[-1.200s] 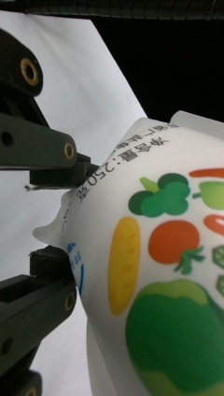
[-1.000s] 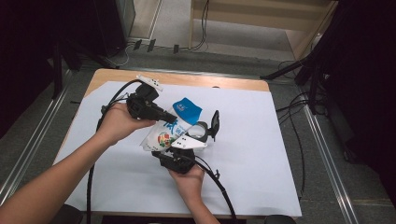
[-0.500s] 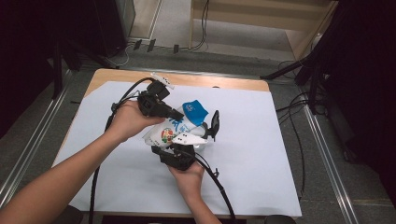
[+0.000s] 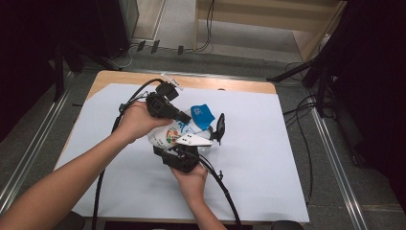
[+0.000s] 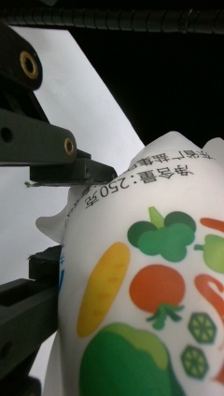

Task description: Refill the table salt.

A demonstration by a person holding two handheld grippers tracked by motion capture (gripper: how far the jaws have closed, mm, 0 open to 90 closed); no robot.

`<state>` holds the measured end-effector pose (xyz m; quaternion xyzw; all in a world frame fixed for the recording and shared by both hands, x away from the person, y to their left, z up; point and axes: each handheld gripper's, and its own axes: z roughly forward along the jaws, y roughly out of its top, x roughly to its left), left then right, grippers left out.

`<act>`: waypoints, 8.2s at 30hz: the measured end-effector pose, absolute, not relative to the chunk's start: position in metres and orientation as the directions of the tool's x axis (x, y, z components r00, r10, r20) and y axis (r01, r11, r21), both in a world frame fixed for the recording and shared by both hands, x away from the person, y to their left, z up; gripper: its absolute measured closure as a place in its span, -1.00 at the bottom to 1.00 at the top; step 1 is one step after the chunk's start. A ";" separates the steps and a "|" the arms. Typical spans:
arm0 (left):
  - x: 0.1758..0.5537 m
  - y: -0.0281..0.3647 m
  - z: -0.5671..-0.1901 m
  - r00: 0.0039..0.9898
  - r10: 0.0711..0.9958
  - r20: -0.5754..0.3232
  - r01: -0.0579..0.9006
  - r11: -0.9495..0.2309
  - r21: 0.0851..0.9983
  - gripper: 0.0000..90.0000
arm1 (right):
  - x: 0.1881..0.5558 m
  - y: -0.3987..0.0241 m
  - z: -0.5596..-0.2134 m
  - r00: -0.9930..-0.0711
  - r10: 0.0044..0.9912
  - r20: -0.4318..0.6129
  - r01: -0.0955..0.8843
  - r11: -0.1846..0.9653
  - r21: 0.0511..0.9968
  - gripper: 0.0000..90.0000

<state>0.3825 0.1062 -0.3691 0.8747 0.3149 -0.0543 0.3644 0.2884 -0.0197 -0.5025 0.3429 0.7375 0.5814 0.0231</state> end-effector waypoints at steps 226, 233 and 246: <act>0.397 0.085 -0.360 0.744 0.546 -0.386 0.662 -0.520 0.540 1.00 | 0.298 -0.017 -0.499 -0.715 0.479 0.509 0.551 -0.062 0.832 0.51; 0.397 0.084 -0.360 0.744 0.545 -0.386 0.662 -0.521 0.539 1.00 | 0.298 -0.017 -0.499 -0.715 0.467 0.520 0.556 -0.071 0.828 0.51; 0.401 0.083 -0.359 0.738 0.555 -0.384 0.666 -0.506 0.548 1.00 | 0.299 -0.019 -0.494 -0.712 0.444 0.544 0.568 -0.091 0.818 0.49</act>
